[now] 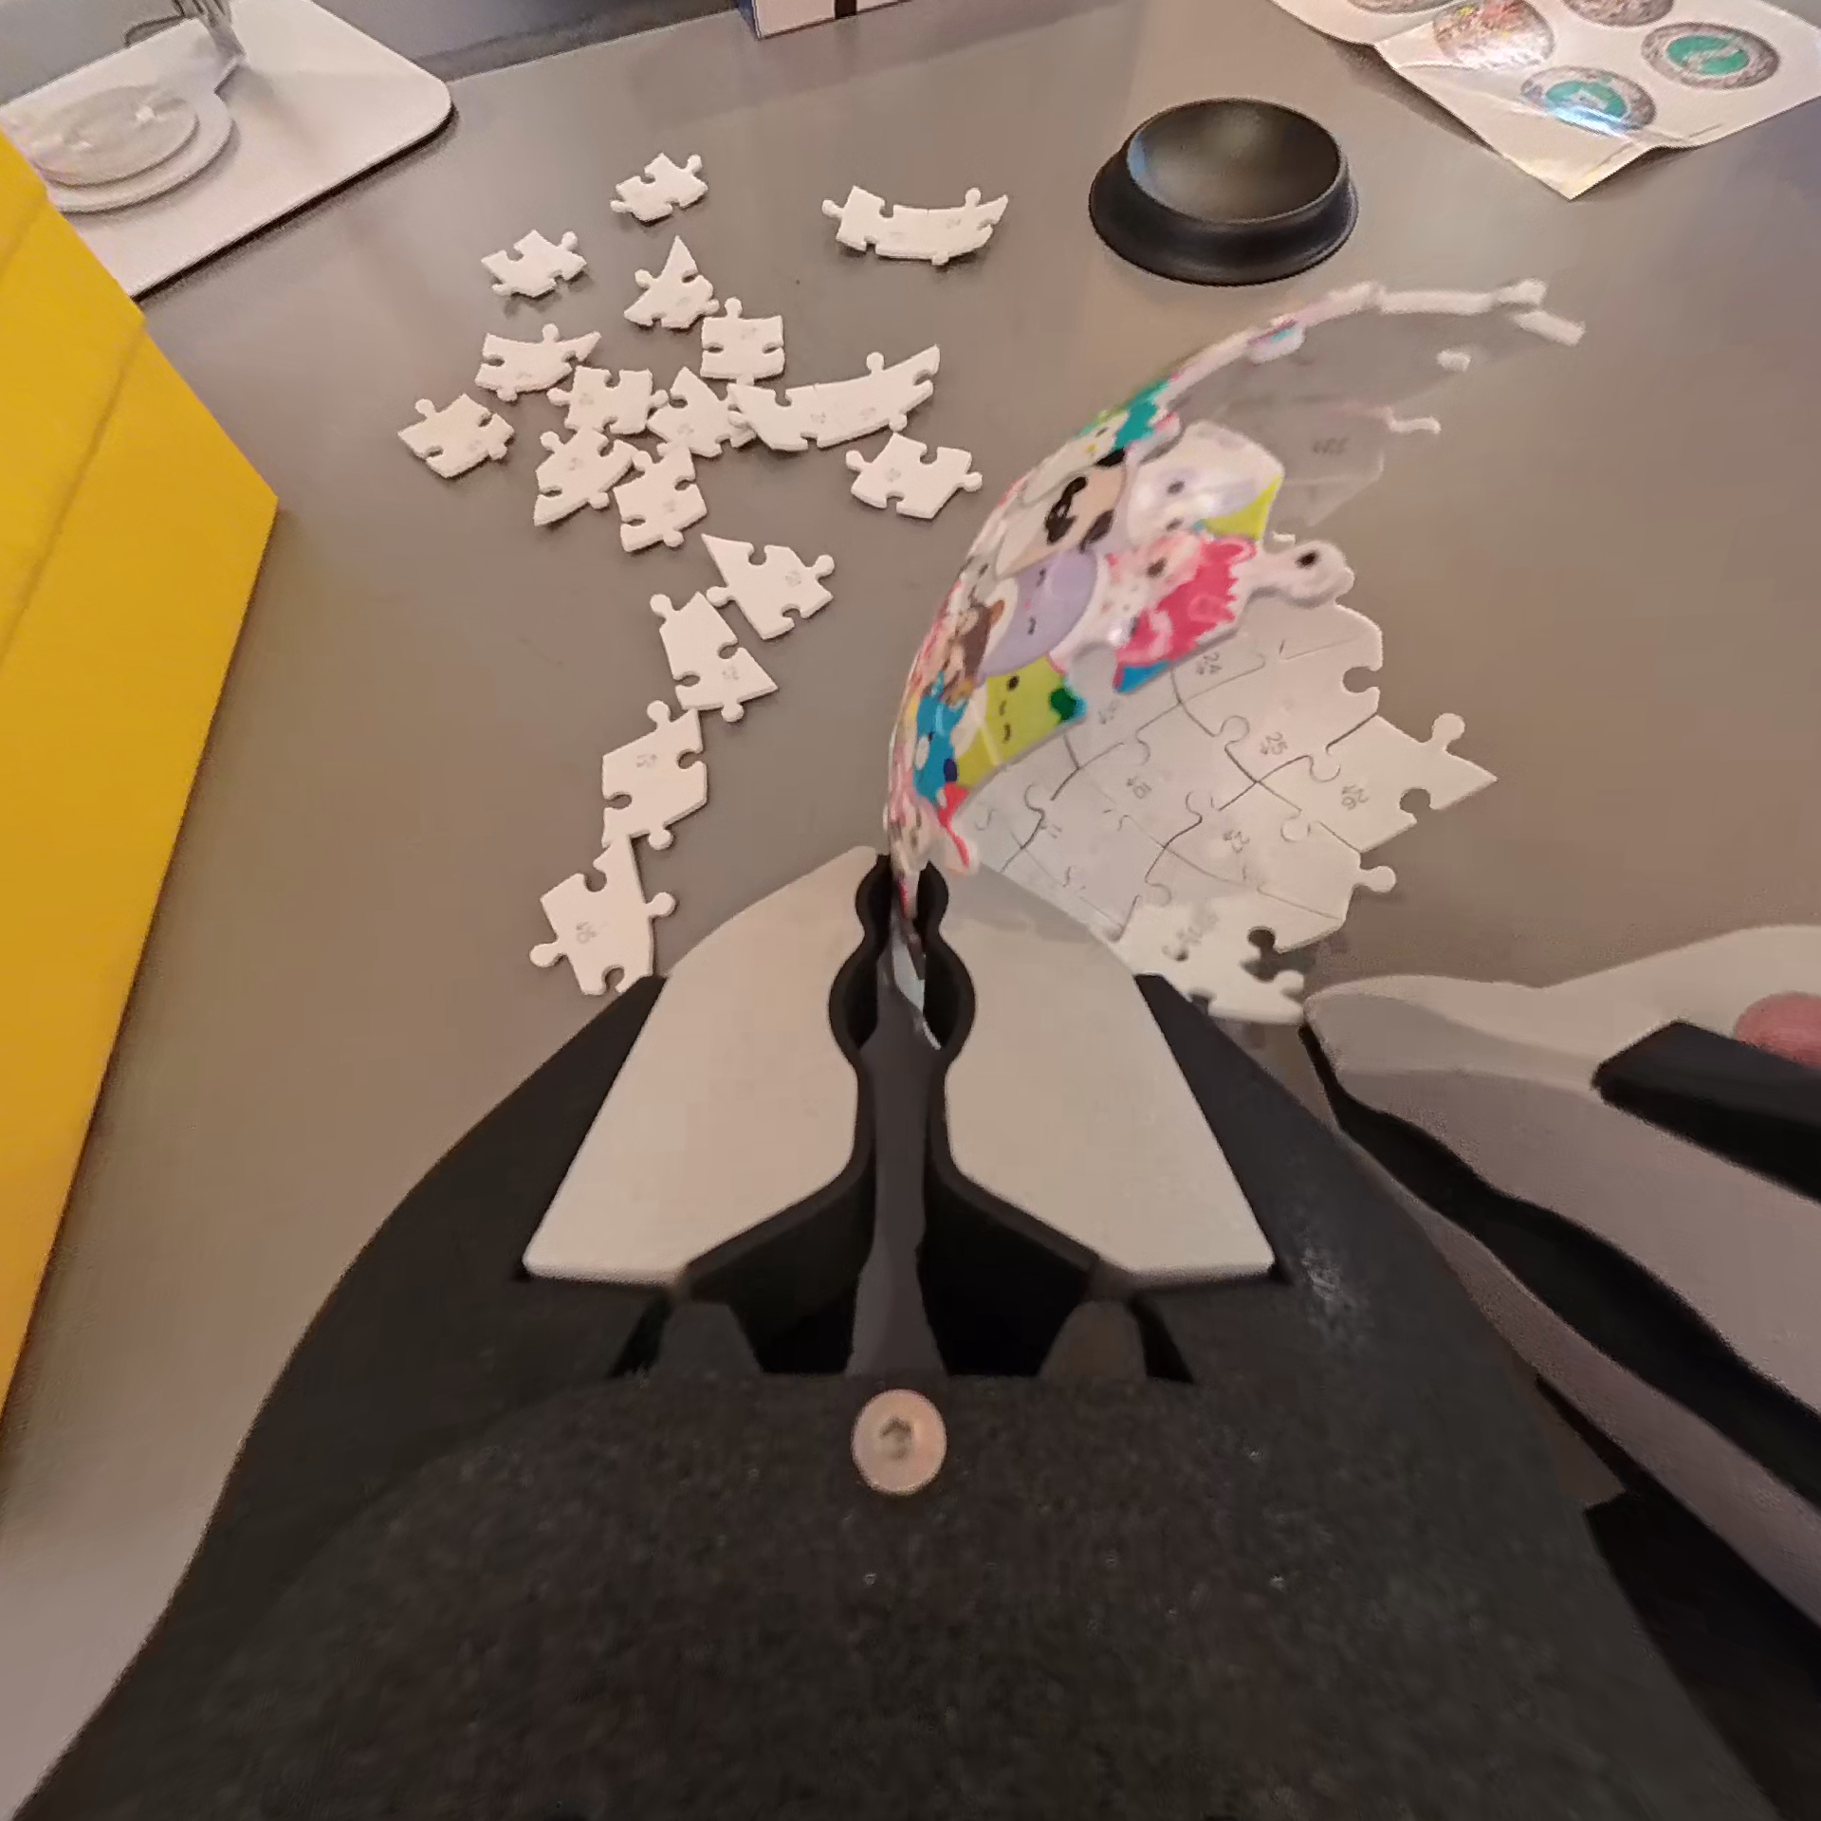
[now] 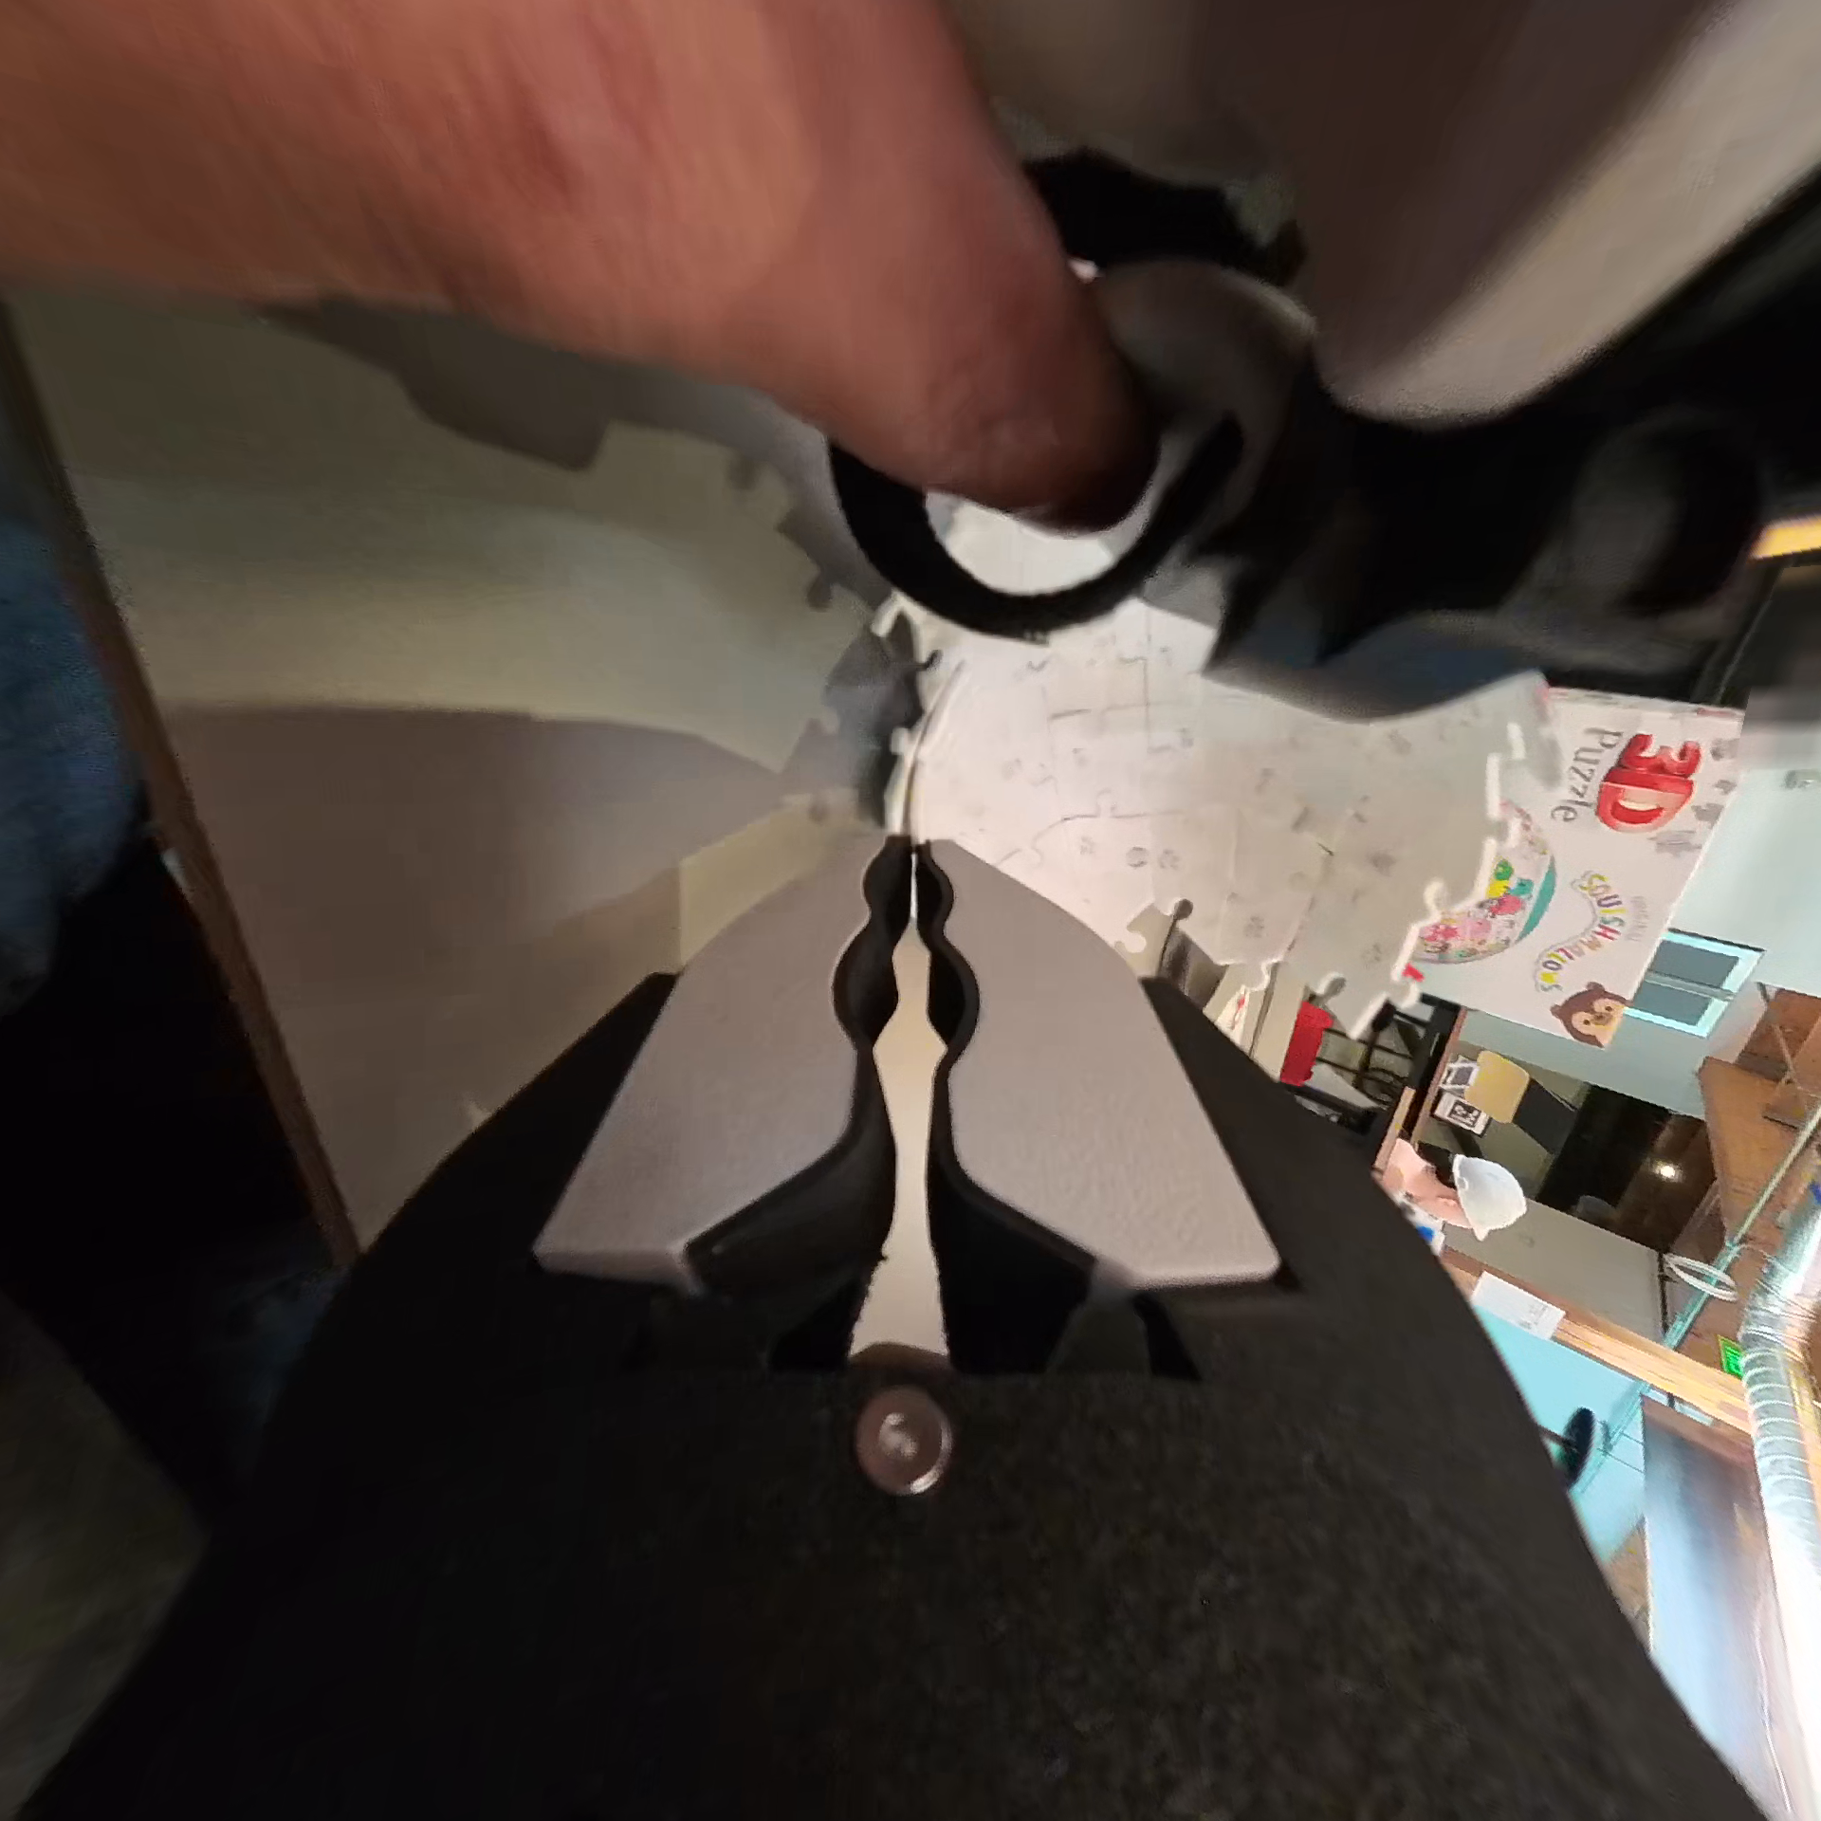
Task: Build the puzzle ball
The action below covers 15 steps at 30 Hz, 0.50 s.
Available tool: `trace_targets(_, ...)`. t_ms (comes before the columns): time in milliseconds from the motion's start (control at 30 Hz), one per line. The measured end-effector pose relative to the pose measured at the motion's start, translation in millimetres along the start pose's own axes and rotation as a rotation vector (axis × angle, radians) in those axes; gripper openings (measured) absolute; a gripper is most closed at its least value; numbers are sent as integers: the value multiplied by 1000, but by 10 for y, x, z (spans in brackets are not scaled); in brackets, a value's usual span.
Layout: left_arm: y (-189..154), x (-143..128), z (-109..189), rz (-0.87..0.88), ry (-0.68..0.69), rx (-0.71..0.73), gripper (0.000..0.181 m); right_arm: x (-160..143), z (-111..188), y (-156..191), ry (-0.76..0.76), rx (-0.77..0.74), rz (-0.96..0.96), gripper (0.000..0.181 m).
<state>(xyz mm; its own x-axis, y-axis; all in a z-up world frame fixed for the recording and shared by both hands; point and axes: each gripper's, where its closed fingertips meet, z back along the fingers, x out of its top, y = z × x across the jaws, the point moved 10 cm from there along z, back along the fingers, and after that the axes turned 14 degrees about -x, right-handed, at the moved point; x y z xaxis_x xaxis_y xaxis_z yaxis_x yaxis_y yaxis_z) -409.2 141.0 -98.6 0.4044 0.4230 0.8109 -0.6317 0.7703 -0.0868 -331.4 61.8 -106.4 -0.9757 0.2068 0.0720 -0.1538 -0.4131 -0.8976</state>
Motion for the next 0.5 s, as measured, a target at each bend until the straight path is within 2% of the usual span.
trace_targets(33,-3,-1,0,-1,-1,2,3,11,-3,22,5,7,1,1)
trace_targets(500,-15,-9,-8,-11,3,12,3,71,-38,123,21,93,-112,2)
